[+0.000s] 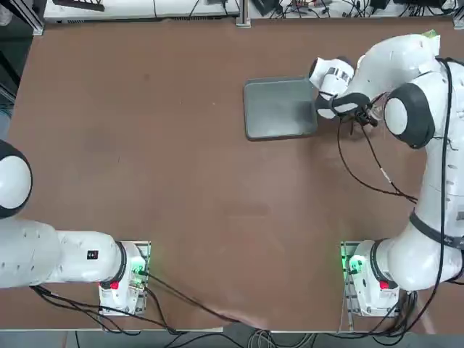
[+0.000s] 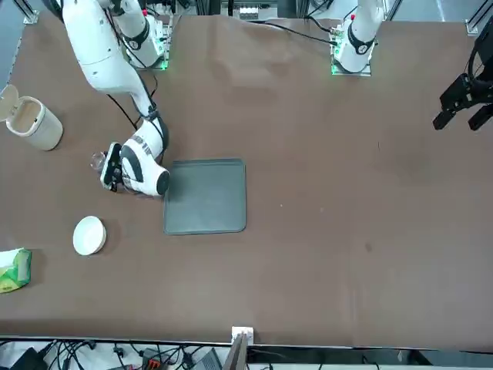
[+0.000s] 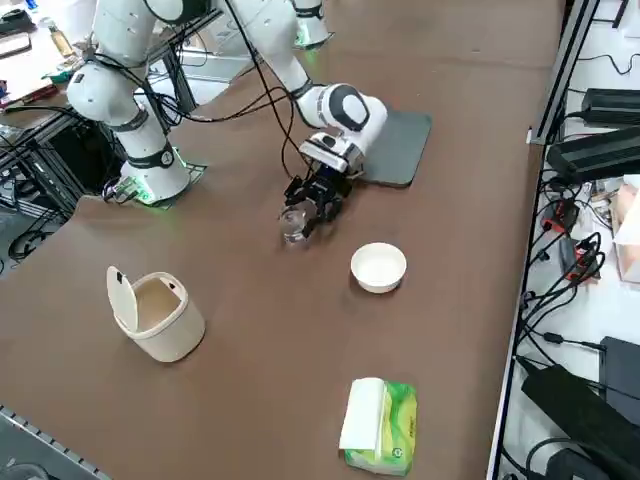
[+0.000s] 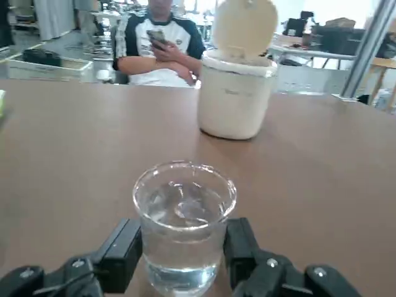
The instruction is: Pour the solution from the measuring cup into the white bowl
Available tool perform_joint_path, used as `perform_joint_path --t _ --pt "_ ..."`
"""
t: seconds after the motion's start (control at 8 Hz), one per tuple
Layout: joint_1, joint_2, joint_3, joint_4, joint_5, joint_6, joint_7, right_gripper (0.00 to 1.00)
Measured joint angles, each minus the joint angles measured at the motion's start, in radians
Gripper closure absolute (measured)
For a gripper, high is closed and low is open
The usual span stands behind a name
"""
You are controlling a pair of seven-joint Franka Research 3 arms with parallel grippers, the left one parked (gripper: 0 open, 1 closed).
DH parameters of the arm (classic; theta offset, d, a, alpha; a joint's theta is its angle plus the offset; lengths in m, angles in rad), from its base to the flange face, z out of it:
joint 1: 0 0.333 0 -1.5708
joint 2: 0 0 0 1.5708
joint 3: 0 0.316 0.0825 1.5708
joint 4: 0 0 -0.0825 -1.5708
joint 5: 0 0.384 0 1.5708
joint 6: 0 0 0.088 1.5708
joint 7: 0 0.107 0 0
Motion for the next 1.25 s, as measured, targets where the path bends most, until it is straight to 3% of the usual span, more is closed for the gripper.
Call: perform_joint_path --t 1.25 --pt "0.007 -0.02 0.001 0.192 -0.063 0.197 -0.401 0.26"
